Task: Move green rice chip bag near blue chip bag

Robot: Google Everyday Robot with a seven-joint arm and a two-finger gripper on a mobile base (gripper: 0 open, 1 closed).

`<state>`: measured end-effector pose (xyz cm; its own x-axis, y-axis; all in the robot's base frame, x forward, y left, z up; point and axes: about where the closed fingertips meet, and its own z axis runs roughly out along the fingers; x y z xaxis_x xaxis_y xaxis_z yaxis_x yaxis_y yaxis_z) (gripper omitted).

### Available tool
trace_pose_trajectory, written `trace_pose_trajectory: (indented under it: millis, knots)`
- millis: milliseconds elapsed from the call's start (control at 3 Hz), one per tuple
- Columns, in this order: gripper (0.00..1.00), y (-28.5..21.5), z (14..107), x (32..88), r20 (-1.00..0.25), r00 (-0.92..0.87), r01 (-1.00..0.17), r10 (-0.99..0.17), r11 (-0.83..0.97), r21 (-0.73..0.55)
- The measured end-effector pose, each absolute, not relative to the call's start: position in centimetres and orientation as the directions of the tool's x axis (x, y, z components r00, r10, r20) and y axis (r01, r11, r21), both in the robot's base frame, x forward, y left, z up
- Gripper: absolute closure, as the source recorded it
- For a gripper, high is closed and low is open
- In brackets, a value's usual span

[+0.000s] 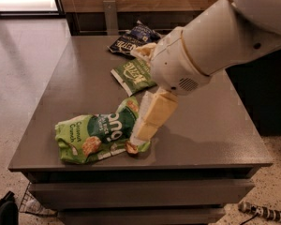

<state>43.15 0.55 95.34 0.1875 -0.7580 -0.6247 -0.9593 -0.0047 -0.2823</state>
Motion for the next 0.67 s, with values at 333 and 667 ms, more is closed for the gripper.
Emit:
trace_pose_trajectory:
  millis: [333,667]
  knots:
    - [0.00,5.33,92.45,42.52,-0.564,0.205,-0.951,-0.800,-0.027,-0.307]
    - [0.00,5.33,92.45,42.52,-0.564,0.205,-0.951,-0.800,-0.027,-0.307]
